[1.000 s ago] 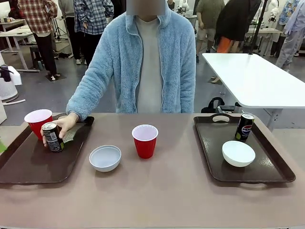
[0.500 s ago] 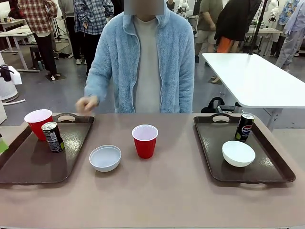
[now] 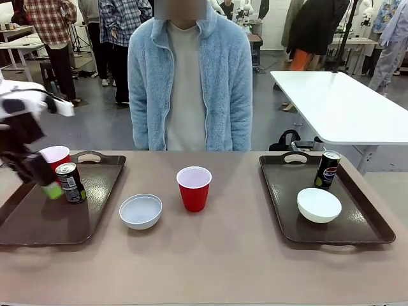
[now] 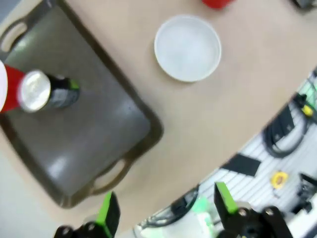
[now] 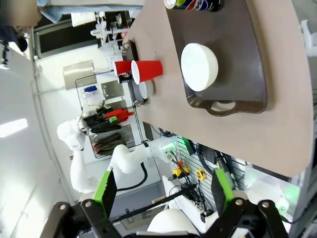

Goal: Prepare tableware on both trays.
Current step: Pick up a Picnic Bowl from the table and place it on a Handle tray.

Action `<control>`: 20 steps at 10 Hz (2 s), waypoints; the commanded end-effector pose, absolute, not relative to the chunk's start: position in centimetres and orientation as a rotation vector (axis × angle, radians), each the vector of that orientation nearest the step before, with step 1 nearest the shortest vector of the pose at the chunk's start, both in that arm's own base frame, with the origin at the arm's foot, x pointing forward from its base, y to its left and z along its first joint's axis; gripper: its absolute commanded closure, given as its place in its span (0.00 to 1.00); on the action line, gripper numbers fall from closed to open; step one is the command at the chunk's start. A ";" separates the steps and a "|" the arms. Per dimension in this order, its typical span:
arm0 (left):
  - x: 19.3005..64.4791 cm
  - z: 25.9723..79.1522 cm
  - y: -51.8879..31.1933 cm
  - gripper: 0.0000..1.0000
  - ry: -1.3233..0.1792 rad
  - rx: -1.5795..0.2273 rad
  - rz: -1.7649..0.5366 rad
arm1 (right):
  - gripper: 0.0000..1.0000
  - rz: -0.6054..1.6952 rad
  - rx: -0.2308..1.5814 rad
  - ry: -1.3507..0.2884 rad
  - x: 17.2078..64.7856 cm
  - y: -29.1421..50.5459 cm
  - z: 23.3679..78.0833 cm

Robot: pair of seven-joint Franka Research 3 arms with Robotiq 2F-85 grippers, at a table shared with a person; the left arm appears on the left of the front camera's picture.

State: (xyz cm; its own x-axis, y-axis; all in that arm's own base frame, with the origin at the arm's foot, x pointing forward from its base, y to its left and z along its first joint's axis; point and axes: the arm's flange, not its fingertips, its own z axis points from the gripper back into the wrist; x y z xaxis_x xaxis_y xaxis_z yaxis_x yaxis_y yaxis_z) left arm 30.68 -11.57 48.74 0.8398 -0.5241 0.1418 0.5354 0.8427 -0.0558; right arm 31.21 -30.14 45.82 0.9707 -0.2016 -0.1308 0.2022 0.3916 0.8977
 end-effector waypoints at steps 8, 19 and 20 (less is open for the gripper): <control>36.1 36.9 -20.9 0.00 -0.173 -0.084 -0.444 | 0.00 -0.249 1.143 0.006 30.7 -30.0 45.7; 39.9 34.0 -22.7 1.00 -0.204 -0.022 -0.423 | 0.00 -0.249 1.143 0.006 30.7 -30.0 45.7; 39.6 34.0 -22.6 1.00 -0.207 0.000 -0.421 | 0.00 -0.249 1.143 0.006 30.7 -30.0 45.7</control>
State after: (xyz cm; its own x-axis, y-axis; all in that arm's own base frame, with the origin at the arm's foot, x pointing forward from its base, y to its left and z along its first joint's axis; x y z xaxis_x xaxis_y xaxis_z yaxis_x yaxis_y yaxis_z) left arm 39.83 -22.20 33.93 0.8777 -0.4398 0.1902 0.4483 0.8939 -0.0018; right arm 31.17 -30.15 45.81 0.9705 -0.2020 -0.1317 0.2032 0.3912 0.8976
